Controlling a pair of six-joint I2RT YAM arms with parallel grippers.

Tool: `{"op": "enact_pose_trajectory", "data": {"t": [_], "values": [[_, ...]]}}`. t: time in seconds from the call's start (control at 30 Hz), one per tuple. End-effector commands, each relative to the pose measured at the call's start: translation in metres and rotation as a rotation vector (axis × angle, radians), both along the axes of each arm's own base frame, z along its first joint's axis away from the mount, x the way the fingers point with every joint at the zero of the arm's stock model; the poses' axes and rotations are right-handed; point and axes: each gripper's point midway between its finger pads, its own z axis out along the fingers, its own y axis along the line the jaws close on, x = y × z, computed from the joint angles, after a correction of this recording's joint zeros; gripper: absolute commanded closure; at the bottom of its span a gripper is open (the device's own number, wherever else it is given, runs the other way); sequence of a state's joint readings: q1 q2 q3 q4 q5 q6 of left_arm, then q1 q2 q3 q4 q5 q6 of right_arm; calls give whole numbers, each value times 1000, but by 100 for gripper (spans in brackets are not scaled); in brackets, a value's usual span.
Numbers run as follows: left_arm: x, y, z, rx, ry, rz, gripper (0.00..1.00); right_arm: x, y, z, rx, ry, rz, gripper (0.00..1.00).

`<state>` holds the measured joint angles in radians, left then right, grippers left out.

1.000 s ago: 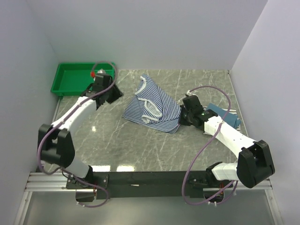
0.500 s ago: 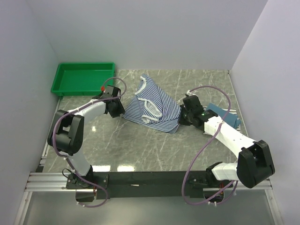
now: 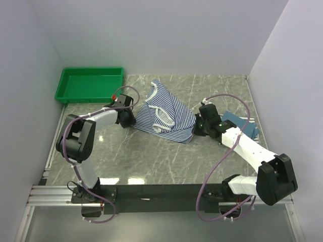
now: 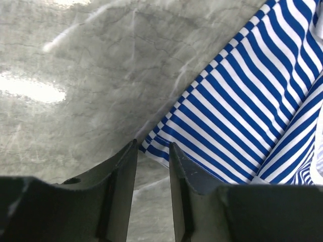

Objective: Fold and stack the tank tops
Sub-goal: Flatten the tank top out

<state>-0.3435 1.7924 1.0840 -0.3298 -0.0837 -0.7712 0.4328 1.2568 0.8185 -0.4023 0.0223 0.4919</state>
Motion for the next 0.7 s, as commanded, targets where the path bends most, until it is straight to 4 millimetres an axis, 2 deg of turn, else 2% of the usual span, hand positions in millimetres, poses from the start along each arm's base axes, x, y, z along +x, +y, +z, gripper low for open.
{"op": "enact_pose_trajectory", "data": {"t": [0.0, 0.2, 0.3, 0.33, 0.43, 0.47, 0.5, 0.53, 0.57, 0.67], "values": [[3, 0, 1, 23, -28, -6, 63, 4, 0, 9, 19, -45, 3, 100], [3, 7, -6, 73, 0, 8, 77, 5, -1, 12, 22, -53, -1, 100], [5, 8, 3, 83, -11, 10, 99, 7, -3, 19, 25, -67, -8, 100], [8, 8, 13, 89, -23, 11, 99, 8, -5, 24, 27, -80, -11, 100], [22, 6, 68, 69, -136, 16, 100, 14, -9, 47, 35, -124, -28, 100], [21, 10, 95, 72, -177, 20, 100, 19, -11, 67, 54, -167, -38, 100], [22, 11, 114, 68, -208, 23, 100, 19, -12, 77, 64, -185, -37, 100], [28, 9, 147, 49, -275, 29, 100, 17, -12, 86, 76, -195, -33, 100], [29, 11, 171, 42, -318, 30, 100, 17, -14, 102, 90, -230, -37, 100], [14, 21, 277, -13, -522, 58, 100, 19, -22, 153, 122, -325, -57, 100]]}}
